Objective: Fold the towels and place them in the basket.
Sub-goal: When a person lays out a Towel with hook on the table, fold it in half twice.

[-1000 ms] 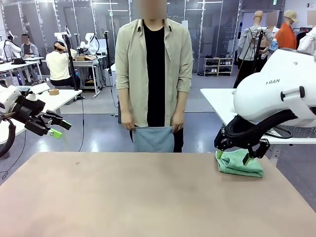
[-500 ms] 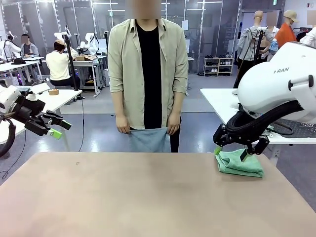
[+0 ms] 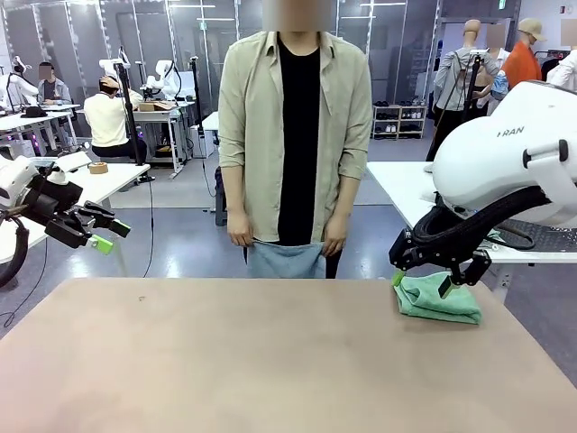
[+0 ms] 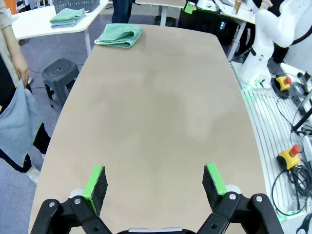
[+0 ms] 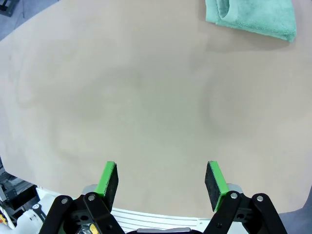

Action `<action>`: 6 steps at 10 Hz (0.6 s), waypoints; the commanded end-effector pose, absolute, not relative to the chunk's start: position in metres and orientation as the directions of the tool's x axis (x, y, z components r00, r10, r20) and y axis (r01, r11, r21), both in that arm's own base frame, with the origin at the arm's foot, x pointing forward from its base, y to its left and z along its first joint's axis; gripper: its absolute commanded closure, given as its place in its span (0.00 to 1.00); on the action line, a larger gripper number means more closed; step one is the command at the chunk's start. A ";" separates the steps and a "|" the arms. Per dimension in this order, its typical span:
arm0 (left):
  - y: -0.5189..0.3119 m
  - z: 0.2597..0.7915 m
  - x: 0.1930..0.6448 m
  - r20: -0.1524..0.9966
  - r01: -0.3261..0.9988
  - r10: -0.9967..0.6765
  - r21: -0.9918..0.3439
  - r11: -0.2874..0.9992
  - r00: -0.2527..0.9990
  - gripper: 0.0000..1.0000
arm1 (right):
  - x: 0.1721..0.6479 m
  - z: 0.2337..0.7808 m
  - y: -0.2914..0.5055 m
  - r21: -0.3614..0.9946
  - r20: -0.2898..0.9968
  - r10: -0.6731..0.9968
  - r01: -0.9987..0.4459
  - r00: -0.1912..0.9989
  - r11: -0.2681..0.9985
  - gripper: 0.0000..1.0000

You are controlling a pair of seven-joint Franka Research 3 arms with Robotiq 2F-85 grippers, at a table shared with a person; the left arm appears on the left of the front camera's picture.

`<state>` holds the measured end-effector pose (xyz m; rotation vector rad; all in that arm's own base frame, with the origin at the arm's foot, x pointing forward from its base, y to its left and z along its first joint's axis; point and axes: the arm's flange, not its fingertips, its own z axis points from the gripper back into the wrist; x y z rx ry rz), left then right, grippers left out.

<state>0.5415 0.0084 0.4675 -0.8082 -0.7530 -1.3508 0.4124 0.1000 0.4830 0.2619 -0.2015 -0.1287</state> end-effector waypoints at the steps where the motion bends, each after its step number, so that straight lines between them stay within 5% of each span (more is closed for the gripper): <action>1: 0.008 0.470 0.542 0.840 0.995 -0.534 -0.080 0.054 0.097 0.00 | 0.415 0.482 0.100 0.272 0.185 -0.162 0.108 0.969 0.956 0.10; 6: 0.008 0.470 0.542 0.840 0.995 -0.534 -0.080 0.054 0.097 0.00 | 0.390 0.518 0.084 0.328 0.293 -0.180 0.079 0.939 0.941 0.10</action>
